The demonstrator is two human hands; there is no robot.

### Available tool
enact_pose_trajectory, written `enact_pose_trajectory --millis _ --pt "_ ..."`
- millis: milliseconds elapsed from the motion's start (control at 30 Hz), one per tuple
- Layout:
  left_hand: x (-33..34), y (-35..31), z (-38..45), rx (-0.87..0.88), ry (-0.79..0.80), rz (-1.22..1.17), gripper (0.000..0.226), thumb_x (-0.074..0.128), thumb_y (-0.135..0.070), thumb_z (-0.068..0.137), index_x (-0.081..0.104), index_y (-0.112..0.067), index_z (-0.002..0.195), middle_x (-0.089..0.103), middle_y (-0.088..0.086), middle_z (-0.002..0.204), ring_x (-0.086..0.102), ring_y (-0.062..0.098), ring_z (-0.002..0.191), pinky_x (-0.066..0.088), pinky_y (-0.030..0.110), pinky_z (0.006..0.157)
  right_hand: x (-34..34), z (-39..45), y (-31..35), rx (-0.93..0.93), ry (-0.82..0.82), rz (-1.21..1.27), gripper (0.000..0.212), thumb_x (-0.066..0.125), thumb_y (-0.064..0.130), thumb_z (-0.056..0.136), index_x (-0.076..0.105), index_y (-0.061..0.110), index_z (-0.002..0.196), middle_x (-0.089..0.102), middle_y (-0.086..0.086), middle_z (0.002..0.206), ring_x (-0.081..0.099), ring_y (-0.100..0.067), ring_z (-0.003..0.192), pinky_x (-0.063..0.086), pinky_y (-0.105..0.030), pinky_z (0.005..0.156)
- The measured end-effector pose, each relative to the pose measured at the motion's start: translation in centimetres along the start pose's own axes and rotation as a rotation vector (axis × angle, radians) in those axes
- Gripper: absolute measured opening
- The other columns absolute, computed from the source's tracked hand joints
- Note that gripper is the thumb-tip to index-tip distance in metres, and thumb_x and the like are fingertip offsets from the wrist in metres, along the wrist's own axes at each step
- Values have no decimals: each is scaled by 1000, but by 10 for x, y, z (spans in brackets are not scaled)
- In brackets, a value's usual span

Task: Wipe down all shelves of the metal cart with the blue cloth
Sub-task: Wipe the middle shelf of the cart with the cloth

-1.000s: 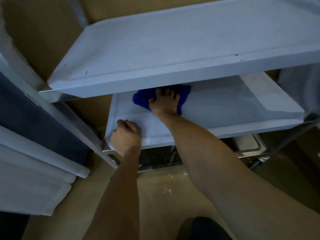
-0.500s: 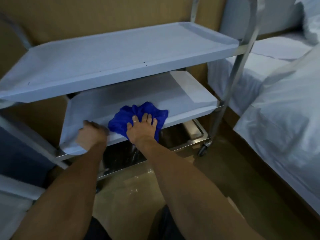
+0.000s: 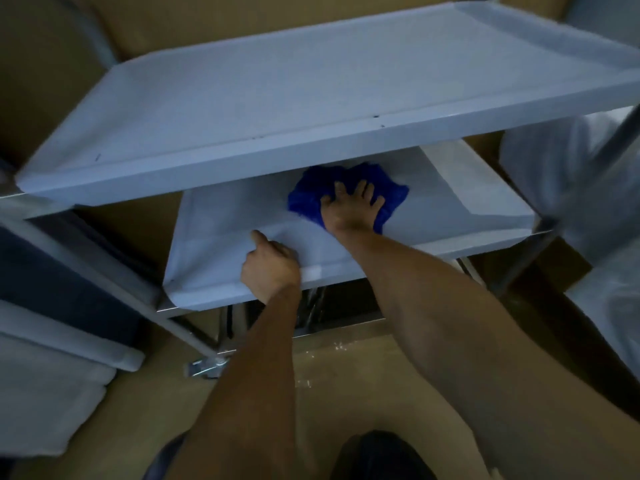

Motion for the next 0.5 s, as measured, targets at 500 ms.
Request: enact_pose_trajectory --millis 500 --pt "0 -1 -2 2 -58 -4 19 50 -22 93 51 -11 108 68 20 88 65 39 82 38 37 64 -13 -33 -15 -61 -75 -99 58 31 54 95 40 24 143 37 -22 149 31 -38 137 17 -55 113"
Point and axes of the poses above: each hand's wrist, its own z-axis towards the middle knuckle, its own x-axis out of the palm, y = z × x, the point moved 9 cm from there along z, towards the middle knuckle
